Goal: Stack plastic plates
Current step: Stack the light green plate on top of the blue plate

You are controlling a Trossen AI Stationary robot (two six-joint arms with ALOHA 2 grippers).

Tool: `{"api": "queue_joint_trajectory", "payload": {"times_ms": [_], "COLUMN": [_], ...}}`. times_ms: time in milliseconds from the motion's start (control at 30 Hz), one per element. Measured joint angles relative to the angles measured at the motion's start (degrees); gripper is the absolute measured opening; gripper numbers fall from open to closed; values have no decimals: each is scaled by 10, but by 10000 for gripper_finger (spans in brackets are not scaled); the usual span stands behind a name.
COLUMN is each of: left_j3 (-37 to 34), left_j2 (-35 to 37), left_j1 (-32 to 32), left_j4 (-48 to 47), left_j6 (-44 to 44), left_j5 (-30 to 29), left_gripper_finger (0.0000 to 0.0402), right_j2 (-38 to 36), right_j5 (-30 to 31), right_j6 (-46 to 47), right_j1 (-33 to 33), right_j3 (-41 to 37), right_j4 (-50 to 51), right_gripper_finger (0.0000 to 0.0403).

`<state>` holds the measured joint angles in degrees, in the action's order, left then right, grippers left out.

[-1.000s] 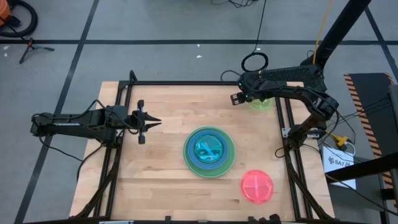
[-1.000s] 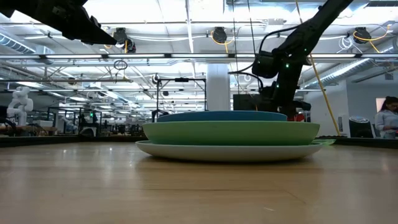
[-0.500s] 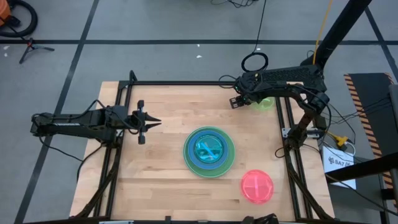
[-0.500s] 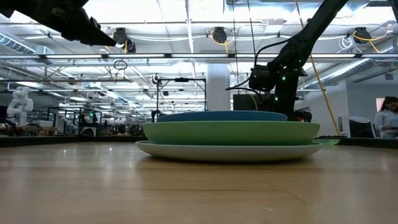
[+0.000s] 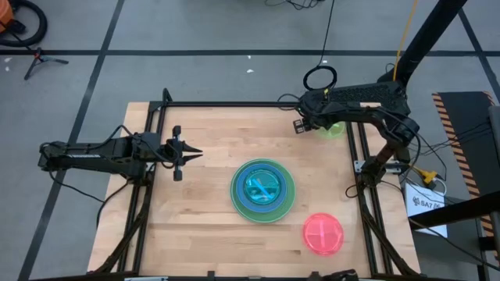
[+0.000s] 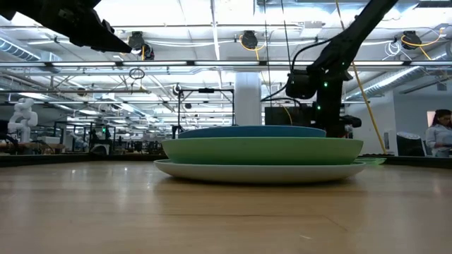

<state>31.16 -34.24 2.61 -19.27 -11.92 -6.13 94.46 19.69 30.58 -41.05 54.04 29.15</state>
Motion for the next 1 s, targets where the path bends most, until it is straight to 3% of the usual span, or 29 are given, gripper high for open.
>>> {"api": "queue_joint_trajectory", "payload": {"times_ms": [300, 567, 1000], "left_j3": [0, 0, 0], "left_j2": [0, 0, 0], "left_j1": [0, 0, 0], "left_j4": [-2, -2, -2], "left_j6": [1, 2, 2], "left_j5": [0, 0, 0], "left_gripper_finger": [60, 60, 60], "right_j2": [53, 54, 55], "right_j5": [24, 31, 26], "right_j6": [-11, -12, -15], "right_j1": [1, 13, 15], "right_j3": [2, 1, 0], "right_j4": [-17, -22, -27], "right_gripper_finger": [132, 126, 35]}}
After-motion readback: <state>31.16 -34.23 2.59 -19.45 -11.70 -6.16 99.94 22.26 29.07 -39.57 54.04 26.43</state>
